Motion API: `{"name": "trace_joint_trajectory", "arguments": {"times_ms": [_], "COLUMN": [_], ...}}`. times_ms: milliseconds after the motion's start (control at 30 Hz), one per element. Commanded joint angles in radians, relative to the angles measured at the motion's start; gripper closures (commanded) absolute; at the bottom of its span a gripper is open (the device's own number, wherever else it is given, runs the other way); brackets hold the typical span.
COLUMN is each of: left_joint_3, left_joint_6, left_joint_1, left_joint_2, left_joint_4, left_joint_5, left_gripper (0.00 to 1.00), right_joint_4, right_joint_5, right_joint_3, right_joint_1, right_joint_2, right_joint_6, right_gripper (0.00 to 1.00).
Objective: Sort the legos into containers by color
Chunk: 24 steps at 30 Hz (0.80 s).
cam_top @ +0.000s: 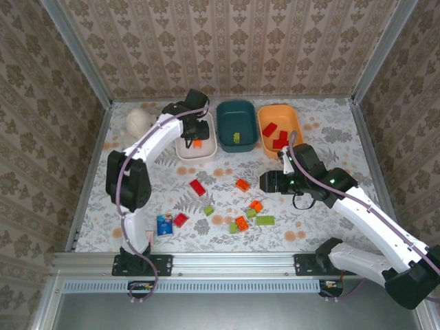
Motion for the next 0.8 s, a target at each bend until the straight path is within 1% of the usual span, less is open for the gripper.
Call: {"name": "trace_joint_trajectory", "arguments": {"times_ms": [0,100,167,400,533,667,767], "left_joint_3": [0.064,0.108,0.108,0.025,0.016,0.017,0.018], "left_joint_6": [0.046,0.039,0.026,0.001,0.006,0.004,-0.002], "left_joint_1": [0.015,0.027,0.029,0.023,0.022,0.022,0.023], "left_joint_2": [0.104,0.16,0.173,0.164,0.178,0.171,0.153], "left_joint_4": [-0.065,-0.095,-0.097,-0.053,-0.057,-0.059,-0.058], "left_joint_5": [0.013,0.015,0.02,0.031,0.036,0.042,0.045], "left_gripper": [0.66,0.67,0.67,0.66,0.59,0.45,0.42], "right_joint_4": [0.01,0.0,-0.007,-0.004,-0.003,-0.019,-0.029], "right_joint_5": [-0.01,0.005,0.017,0.032,0.028,0.041,0.046], "right_joint_3": [0.036,0.037,0.043,0.05,0.053,0.073,0.09], "right_joint_1": [-0.004,-0.005,-0.004,-0.006,-0.007,-0.009,-0.02], "right_joint_2": [0.003,0.001,0.001,0.012,0.029,0.046,0.056], "right_joint_6": [0.002,0.007,0.009,0.016,0.017,0.006,-0.004], "right_gripper": [0.33,0.33,0.33,0.33,0.33,0.33,0.33]}}
